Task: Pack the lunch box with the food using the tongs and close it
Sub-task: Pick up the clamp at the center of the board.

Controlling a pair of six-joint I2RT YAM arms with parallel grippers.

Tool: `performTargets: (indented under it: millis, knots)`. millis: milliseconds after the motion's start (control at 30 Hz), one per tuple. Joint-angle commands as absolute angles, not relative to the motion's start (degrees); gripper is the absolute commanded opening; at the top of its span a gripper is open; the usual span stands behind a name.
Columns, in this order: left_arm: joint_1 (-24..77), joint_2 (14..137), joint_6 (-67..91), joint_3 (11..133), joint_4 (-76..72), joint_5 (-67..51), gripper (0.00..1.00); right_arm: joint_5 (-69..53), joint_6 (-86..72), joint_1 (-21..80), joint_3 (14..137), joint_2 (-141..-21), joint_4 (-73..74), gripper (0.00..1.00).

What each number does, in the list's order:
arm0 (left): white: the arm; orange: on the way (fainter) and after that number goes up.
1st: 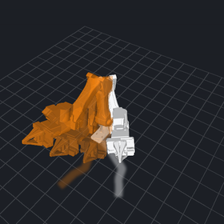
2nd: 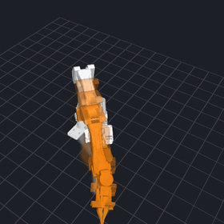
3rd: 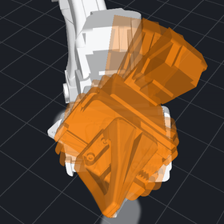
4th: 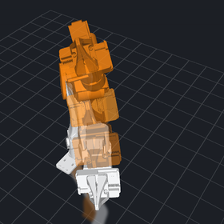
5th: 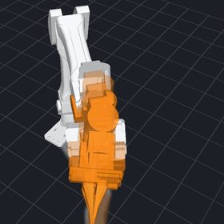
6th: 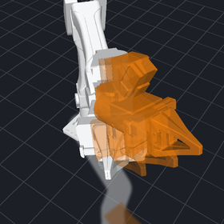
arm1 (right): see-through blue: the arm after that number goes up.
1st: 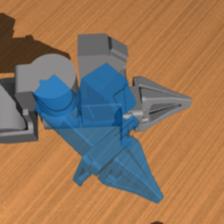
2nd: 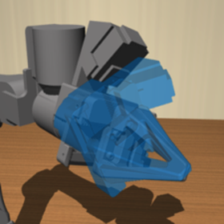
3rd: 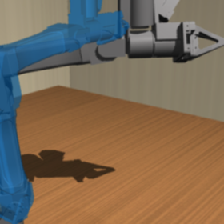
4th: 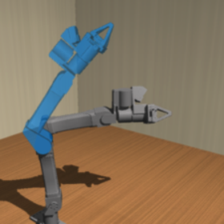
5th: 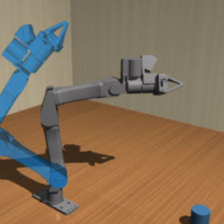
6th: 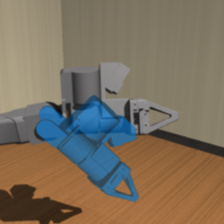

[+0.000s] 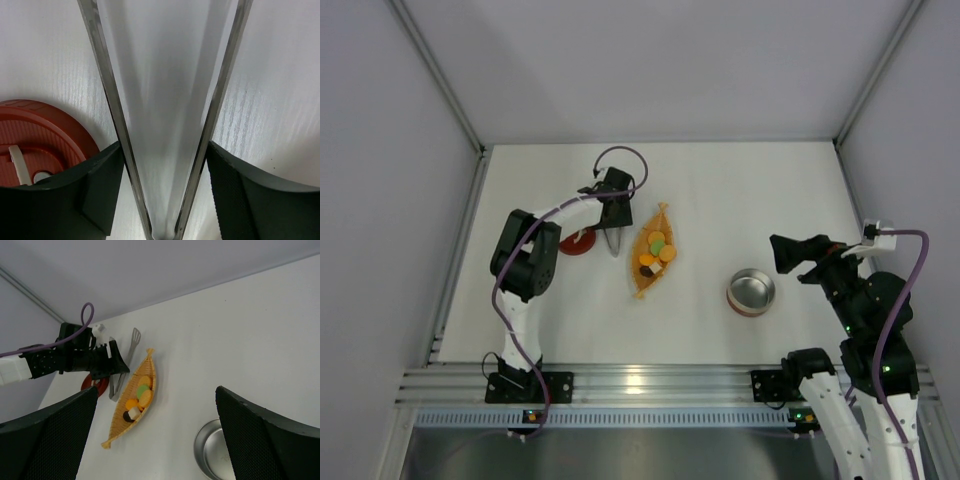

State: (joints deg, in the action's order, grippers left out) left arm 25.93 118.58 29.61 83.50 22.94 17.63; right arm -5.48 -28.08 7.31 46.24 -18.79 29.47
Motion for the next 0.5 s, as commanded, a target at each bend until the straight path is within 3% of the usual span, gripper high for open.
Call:
performTargets:
  millis: [0,100,133,267,467]
  knots:
    - [25.66,119.88,30.85,82.88,23.12,16.26,0.69,-5.45,-27.33,6.42,48.16,-19.25,30.06,0.99]
    - [25.66,119.36,30.94,82.79,23.29,15.47,0.60,-5.54,-27.33,6.42,48.34,-19.16,30.23,0.99]
    - [25.66,118.83,30.94,82.53,23.38,15.38,0.51,-5.54,-27.33,6.42,48.34,-19.16,30.06,0.99]
    - [25.75,114.71,30.85,83.66,24.52,15.29,0.40,-5.54,-27.60,6.42,48.08,-19.07,30.15,1.00]
    - [26.10,107.42,29.62,86.22,28.47,16.78,0.41,-5.89,-28.21,6.42,47.02,-18.90,29.18,0.99]
